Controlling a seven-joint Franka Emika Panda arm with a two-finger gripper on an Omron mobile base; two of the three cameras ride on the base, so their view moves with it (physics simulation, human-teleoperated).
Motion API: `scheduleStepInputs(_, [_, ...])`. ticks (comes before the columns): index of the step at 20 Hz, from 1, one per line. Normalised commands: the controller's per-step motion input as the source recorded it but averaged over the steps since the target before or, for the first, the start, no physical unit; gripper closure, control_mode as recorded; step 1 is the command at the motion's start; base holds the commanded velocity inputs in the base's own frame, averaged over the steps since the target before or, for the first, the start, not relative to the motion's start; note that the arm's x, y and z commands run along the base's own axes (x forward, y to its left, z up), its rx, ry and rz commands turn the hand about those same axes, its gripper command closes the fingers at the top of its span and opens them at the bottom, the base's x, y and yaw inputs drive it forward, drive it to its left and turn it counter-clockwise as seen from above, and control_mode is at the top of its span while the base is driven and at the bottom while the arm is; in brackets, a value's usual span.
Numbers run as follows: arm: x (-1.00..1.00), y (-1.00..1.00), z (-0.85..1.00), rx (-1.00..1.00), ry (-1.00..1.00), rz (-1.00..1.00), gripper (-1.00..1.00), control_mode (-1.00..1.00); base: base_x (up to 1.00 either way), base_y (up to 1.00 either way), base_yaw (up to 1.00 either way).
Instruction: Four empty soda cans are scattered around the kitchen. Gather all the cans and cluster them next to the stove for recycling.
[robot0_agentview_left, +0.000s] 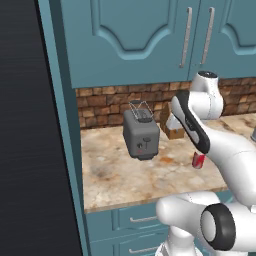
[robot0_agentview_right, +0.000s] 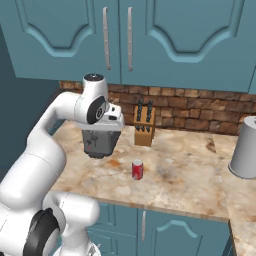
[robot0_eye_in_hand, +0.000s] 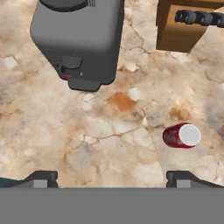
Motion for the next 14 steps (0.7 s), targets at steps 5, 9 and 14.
scheduleStepInputs(5, [0.00, -0.64, -0.25, 0.00, 0.00, -0.03, -1.00, -1.00, 0.00, 0.00, 0.00])
scheduleStepInputs(9, [0.00, -0.53, -0.26, 0.00, 0.00, -0.08, -1.00, -1.00, 0.00, 0.00, 0.00])
scheduleStepInputs(14, [0.00, -0.45, -0.22, 0.00, 0.00, -0.03, -1.00, -1.00, 0.00, 0.00, 0.00])
